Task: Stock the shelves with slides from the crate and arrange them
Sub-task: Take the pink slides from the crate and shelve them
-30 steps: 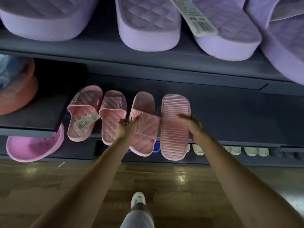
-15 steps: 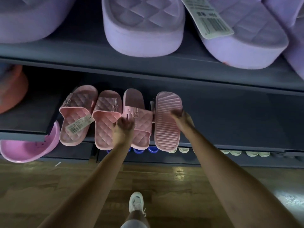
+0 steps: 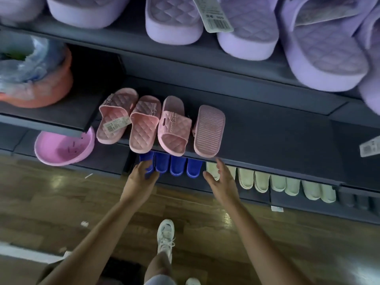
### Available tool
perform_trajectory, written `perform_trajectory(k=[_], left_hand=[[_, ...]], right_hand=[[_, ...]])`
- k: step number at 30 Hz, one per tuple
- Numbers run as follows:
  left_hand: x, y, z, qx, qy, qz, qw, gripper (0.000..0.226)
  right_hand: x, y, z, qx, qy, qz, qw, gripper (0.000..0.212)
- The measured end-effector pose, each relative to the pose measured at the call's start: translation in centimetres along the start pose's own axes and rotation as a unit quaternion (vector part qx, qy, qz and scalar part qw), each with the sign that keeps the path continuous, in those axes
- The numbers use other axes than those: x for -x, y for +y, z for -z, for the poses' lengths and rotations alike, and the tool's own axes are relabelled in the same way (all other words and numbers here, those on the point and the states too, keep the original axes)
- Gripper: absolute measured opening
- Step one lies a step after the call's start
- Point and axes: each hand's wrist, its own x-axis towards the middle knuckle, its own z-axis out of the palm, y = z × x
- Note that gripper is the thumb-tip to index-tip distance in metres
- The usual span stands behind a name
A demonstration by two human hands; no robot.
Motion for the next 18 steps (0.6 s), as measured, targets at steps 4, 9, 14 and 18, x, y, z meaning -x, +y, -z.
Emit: perform_trajectory(k=[4,9,14,18], left_hand=[[6.1,-0.1,0.4,-0.030,0.030,-0.043,0.998,0.043],[14.0,-0.8,1.1,-0.087,0.088,-0.119,0.985,0.042],[21.3,-3.2,2.4,-0.158,0.110,-0.135,0.972,0.042],[25.6,-4.5,3.6,-0.186,0.132,-0.125,0.966,0.045]], right_hand=[[5.6,0.5,0.9,0.032,-0.030,0.060,0.997,0.065],[12.4,0.9,2.6,0.059,-0.034,0.117,0.991,0.064],[18.3,1.5,3.7,0.136,-0.048,0.183,0.972,0.064],[21.0,1.4,3.9,0.192,-0.068,0.220,0.954,0.064]])
